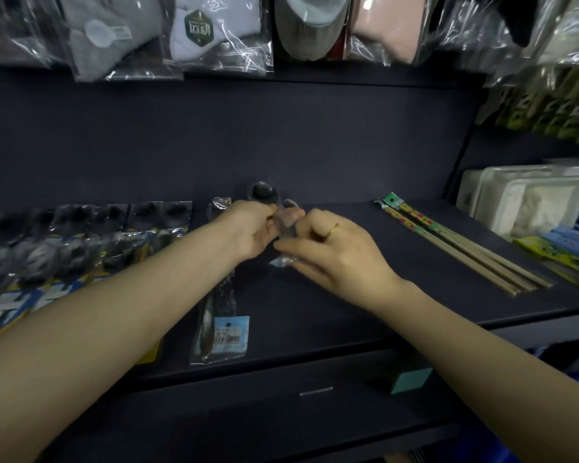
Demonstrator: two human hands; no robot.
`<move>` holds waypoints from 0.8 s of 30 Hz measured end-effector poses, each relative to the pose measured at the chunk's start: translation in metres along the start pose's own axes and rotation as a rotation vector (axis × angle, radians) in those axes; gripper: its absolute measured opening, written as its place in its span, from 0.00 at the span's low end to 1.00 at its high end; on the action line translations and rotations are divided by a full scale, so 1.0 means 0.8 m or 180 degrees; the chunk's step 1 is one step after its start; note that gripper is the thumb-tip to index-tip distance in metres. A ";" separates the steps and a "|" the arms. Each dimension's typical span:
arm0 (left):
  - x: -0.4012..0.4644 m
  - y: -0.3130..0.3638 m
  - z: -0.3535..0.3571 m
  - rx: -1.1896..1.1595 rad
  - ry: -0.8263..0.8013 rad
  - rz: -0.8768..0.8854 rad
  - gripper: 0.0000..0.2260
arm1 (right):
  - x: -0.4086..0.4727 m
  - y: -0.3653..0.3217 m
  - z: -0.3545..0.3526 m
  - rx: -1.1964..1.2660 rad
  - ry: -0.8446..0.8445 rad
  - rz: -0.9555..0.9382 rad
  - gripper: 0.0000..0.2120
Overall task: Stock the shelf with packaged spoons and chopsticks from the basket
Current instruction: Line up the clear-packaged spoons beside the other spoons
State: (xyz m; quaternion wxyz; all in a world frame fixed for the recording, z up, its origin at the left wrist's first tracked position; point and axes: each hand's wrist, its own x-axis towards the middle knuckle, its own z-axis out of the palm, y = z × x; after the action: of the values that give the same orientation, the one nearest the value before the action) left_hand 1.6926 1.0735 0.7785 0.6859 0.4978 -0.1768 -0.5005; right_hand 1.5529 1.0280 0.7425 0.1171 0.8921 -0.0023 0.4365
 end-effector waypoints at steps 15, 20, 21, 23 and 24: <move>-0.017 0.034 -0.091 0.5077 -0.0049 0.1886 0.09 | 0.034 0.009 0.069 -0.0587 -0.0849 -0.1102 0.07; -0.045 0.022 -0.114 0.5823 0.0101 0.2191 0.12 | 0.036 0.006 0.076 0.0288 -0.1724 -0.0114 0.11; -0.054 0.020 -0.117 0.5953 -0.0009 0.2113 0.15 | 0.037 0.008 0.073 0.0593 -0.1988 0.0185 0.13; -0.072 0.015 -0.121 0.6285 -0.0362 0.1835 0.21 | 0.035 0.010 0.068 0.1063 -0.2210 0.0573 0.18; -0.079 0.014 -0.124 0.6433 -0.0567 0.1641 0.25 | 0.034 0.011 0.068 0.1159 -0.2082 0.0727 0.19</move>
State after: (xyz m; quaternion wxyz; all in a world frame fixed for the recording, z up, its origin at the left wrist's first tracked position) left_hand 1.7438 1.1784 0.7602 0.0208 0.7479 -0.6635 0.0068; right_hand 1.6108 1.0102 0.7333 -0.0993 0.9843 -0.0612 0.1326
